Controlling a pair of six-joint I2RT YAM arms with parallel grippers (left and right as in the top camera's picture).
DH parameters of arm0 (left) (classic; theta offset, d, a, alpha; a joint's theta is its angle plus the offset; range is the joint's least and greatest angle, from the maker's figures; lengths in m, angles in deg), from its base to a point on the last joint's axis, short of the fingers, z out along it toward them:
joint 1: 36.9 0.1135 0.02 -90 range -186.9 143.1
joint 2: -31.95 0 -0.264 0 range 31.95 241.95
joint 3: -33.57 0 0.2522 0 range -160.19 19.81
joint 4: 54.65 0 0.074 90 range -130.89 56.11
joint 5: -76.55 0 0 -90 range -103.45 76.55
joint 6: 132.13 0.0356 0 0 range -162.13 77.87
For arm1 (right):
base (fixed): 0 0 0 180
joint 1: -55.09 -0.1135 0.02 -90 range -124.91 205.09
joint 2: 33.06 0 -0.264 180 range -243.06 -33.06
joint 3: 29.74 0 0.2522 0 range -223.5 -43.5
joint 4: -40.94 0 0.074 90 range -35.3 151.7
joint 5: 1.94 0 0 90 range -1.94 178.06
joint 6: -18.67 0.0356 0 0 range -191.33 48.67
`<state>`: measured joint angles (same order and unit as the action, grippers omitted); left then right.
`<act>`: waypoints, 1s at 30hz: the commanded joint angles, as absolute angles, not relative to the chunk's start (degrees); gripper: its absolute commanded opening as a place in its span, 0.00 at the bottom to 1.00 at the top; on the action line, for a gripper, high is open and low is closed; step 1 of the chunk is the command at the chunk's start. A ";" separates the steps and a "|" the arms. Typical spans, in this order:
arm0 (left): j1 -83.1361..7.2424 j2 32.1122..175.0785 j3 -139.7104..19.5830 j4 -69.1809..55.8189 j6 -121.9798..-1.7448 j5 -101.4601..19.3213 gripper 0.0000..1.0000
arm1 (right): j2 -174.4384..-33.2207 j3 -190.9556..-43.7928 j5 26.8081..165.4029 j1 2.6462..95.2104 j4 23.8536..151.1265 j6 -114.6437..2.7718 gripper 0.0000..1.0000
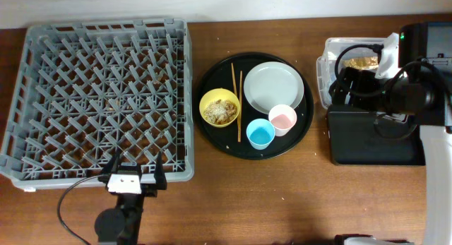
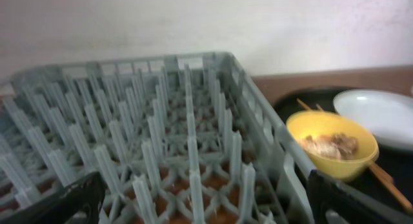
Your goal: Sort waste into correct bins and load items into the dishwasher rack
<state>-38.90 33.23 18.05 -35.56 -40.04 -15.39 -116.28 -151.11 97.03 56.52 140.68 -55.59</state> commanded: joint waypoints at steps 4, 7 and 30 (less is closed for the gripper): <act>-38.59 53.97 -7.98 -24.77 -40.19 -20.22 0.99 | -116.45 -150.91 96.23 56.11 140.94 -56.37 0.98; -38.74 75.96 -29.03 -13.97 -40.19 -25.59 0.99 | -116.45 -150.91 96.23 56.13 141.07 -56.59 0.98; -61.04 145.29 -80.52 9.26 -36.02 -15.98 0.96 | -116.45 -150.91 96.23 56.13 141.60 -57.60 0.98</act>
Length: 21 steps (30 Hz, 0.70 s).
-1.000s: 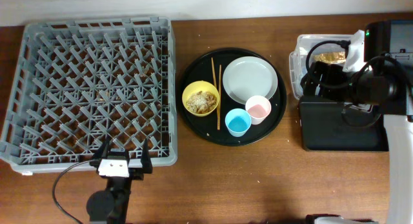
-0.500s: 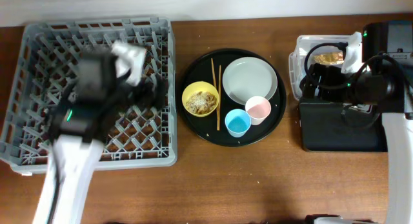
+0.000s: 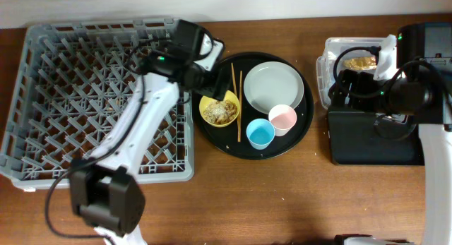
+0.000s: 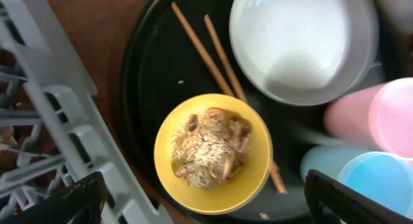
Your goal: Sort waste into correct bins and load items into the dishwasher rack
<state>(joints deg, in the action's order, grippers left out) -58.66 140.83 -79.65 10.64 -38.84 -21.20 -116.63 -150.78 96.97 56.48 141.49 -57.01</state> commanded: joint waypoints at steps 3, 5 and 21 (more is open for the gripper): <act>-62.00 148.46 -80.54 6.99 -33.39 -15.10 0.94 | -116.45 -150.91 96.23 56.13 142.14 -57.60 0.98; -61.98 150.53 -80.52 5.35 -33.18 -13.38 0.93 | -116.45 -150.91 96.23 56.13 142.36 -57.60 0.98; -46.98 150.73 -110.18 32.63 -58.66 -7.63 0.89 | -127.69 -147.64 100.05 40.76 121.12 -52.35 0.88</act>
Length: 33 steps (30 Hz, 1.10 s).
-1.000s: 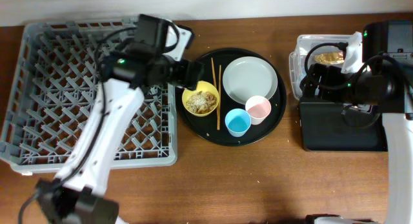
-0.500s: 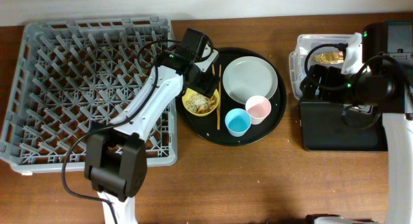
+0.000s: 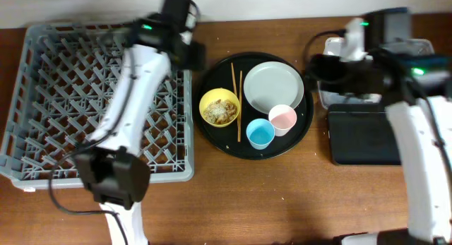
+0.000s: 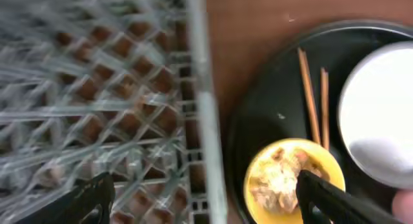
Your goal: Sort waste into correct bins and load items into the dishwasher rack
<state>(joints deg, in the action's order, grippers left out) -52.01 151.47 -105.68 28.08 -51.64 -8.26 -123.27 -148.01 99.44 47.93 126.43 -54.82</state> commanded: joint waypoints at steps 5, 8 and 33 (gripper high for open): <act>-38.74 150.64 -110.64 36.10 -59.47 -8.07 0.89 | -139.55 -147.64 93.03 25.99 110.58 -58.73 0.80; -34.09 150.53 -110.64 37.22 -59.47 -8.07 0.89 | -146.37 -147.64 85.30 19.67 107.74 -66.82 0.75; -31.73 150.53 -110.64 37.26 -59.45 -8.02 0.99 | -155.93 -136.60 94.67 17.62 98.69 -85.90 0.41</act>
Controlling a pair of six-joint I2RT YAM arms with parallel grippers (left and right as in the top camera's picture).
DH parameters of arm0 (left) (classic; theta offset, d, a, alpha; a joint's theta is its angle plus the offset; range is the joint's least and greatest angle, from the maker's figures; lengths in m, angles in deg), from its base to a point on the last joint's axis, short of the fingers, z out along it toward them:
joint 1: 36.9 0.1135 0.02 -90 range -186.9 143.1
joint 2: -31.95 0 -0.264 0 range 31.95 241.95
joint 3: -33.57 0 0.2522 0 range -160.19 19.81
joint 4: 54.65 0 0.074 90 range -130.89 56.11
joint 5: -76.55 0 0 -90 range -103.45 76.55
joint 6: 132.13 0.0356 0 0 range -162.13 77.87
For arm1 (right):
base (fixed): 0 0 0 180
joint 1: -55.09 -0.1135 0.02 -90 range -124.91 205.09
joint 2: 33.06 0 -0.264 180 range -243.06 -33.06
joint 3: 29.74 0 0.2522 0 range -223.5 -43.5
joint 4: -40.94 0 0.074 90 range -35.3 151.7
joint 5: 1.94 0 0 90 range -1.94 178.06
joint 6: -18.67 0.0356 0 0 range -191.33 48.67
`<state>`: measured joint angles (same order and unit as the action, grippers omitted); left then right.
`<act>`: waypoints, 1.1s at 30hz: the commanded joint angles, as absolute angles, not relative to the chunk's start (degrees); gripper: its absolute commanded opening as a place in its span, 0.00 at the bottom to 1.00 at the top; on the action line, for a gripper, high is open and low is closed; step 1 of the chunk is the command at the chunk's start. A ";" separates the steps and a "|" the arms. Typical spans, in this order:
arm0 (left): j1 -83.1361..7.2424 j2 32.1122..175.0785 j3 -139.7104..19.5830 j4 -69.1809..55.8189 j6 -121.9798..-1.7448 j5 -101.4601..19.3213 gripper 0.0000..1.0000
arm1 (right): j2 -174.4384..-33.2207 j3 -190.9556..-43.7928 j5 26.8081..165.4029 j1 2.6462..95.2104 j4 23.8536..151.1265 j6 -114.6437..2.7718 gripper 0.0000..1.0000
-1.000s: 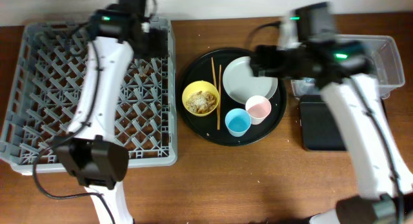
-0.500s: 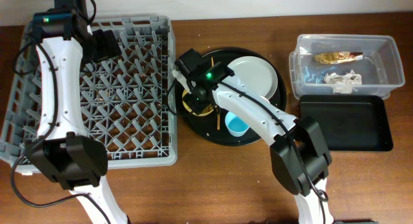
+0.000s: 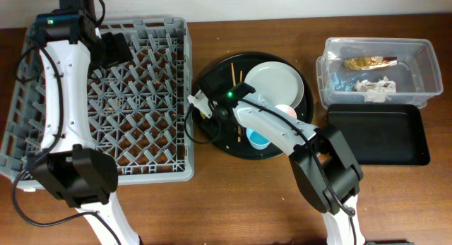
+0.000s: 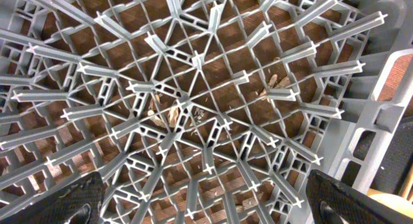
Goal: Sort waste into correct bins and load items into the dishwasher rack
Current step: 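Grasp the yellow bowl with the right gripper and lift it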
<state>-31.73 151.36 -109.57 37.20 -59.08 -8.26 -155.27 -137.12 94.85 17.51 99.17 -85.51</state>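
Note:
The grey dishwasher rack [image 3: 42, 142] fills the left of the table. My left gripper [image 3: 113, 50] hangs over its far part, open and empty; the left wrist view shows only rack grid [image 4: 193, 114] between its wide-apart fingers [image 4: 55, 201]. On the black round tray [image 3: 212, 142] lie a white plate [image 3: 275, 82], a pink cup [image 3: 287, 112], a blue cup [image 3: 256, 140] and chopsticks [image 3: 234, 77]. My right gripper [image 3: 209, 109] sits low at the tray's left side and covers the spot of the yellow food bowl. Its jaws cannot be made out.
A clear plastic bin [image 3: 417, 90] holding wrappers and scraps stands at the back right. In front of it lies a black rectangular bin [image 3: 378, 135]. The right arm [image 3: 282, 132] stretches across the tray from the front.
My left gripper has moved from the rack's far right corner to further left over the rack. The right arm has left the clear bin and now reaches to the tray's left side.
At first my left gripper rested at the rack's near edge and the right arm sat by the bins. Then the left was over the yellow bowl, later at the rack's far right corner. Now the left is over the rack and the right covers the bowl.

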 commanded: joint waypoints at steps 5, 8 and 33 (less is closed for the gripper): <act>-31.73 150.53 -110.64 37.26 -59.45 -8.02 0.99 | -156.12 -136.60 94.65 17.62 97.34 -85.90 0.23; -31.73 150.53 -110.64 37.26 -59.45 -8.02 0.99 | -156.10 -136.75 91.42 17.62 96.70 -85.86 0.04; -31.73 150.53 -110.64 37.26 -59.45 -8.02 0.99 | -150.83 -180.22 87.35 28.61 150.97 -50.87 0.04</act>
